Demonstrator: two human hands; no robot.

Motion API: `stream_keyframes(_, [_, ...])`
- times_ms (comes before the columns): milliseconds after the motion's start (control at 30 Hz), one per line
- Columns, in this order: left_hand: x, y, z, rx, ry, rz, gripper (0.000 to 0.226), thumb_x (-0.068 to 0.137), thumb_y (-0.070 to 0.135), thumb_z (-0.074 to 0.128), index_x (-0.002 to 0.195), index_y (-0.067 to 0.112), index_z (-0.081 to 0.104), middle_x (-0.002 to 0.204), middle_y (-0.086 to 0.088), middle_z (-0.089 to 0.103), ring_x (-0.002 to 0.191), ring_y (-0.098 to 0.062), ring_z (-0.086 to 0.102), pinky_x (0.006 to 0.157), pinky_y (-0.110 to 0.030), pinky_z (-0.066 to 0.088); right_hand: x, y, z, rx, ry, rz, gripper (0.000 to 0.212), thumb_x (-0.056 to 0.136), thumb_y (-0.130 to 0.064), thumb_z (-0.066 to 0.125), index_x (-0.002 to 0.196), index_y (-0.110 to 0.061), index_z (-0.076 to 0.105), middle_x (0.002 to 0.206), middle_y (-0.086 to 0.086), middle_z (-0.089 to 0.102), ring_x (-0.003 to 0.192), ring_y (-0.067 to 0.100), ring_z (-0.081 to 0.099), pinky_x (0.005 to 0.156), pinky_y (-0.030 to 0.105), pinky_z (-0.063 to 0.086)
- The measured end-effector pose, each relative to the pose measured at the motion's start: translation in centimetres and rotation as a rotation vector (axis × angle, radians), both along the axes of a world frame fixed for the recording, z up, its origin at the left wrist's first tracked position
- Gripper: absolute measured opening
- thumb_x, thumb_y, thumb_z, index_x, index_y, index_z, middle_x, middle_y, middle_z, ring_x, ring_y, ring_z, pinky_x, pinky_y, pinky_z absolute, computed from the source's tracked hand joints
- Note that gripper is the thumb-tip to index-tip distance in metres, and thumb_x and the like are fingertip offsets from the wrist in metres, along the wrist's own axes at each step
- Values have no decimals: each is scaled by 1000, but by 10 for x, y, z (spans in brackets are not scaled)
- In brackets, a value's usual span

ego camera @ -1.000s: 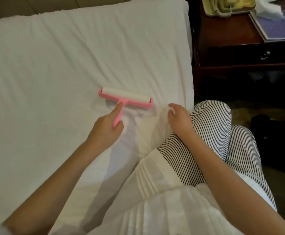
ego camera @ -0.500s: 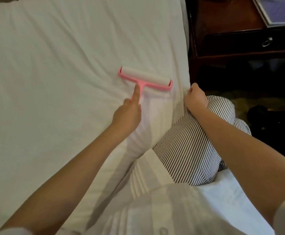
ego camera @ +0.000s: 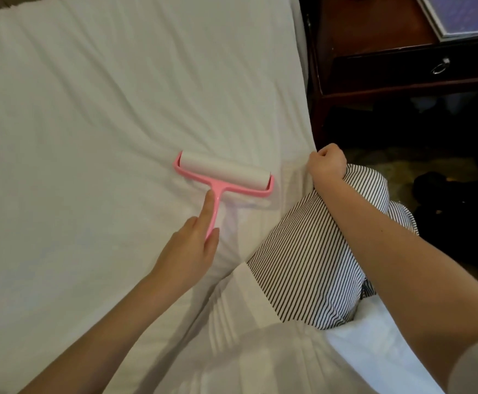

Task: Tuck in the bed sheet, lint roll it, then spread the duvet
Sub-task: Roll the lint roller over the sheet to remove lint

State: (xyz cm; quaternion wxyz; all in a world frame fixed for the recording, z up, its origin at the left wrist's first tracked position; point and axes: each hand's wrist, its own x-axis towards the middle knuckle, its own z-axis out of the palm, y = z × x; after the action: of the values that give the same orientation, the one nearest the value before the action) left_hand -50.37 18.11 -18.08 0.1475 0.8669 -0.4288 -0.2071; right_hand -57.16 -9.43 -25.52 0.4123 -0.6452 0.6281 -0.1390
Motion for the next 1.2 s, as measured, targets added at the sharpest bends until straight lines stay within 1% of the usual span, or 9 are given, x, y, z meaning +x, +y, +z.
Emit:
stream_keyframes(133, [29,-67,-2,28,-126,21,67,98,23,38,151,22,-4,92,-18,49,88,-39,55,69,-37,38,-1,-1,-1,14,-40,-111,29,93,-9,46,68,-17,34,70,-5,38,79,18,46,73,29,43])
stream_keyframes(300, [60,-143,-10,-51,-19,70,67,98,19,36,151,25,-5,88,-12,44,80,-31,54,64,-31,33,0,-3,-1,35,-62,-133,22,92,-8,46,72,-13,38,70,-4,38,82,19,47,83,33,47])
stream_keyframes(467, [40,-101,25,53,-24,-17,70,92,14,41,151,24,4,74,-12,46,70,-30,48,63,-34,39,4,-2,3,57,40,1,5,93,-7,43,95,-5,47,81,2,46,91,27,52,76,35,44])
stream_keyframes(600, [8,-28,34,222,-68,-57,72,93,21,40,150,27,-4,67,-3,38,68,-30,48,62,-35,41,3,9,5,-164,107,187,30,92,-4,43,121,-7,45,124,13,49,113,31,48,89,41,43])
stream_keyframes(667, [2,-27,31,242,-104,-59,72,95,22,39,150,27,-7,71,-3,38,67,-28,47,60,-33,37,-2,14,7,-397,117,342,44,90,-3,42,133,-12,45,141,11,40,128,30,36,102,40,33])
stream_keyframes(733, [12,-47,25,199,-135,-43,71,95,21,39,151,24,-5,75,-7,38,72,-32,51,61,-33,35,-6,17,8,-474,254,564,47,94,-11,39,140,-17,40,151,8,30,140,27,22,111,40,20])
stream_keyframes(900, [56,-128,5,-11,-9,-14,70,97,15,40,151,24,-4,73,-10,43,70,-27,48,62,-31,35,-14,8,11,-96,513,863,73,95,-53,33,151,-23,-4,159,5,5,146,26,2,115,50,-2])
stream_keyframes(1067, [56,-154,4,-50,68,32,70,96,14,38,151,30,-2,86,-12,47,76,-24,47,66,-29,35,-16,3,18,-29,547,948,104,82,-67,49,148,-23,-17,159,7,-4,146,27,-3,115,51,-4])
stream_keyframes(1200, [24,-96,23,34,-6,35,71,94,16,41,151,29,1,76,-10,45,70,-28,47,63,-33,39,-17,13,14,-60,599,988,125,70,-74,57,146,-15,-23,158,12,-8,146,25,-7,115,48,-7])
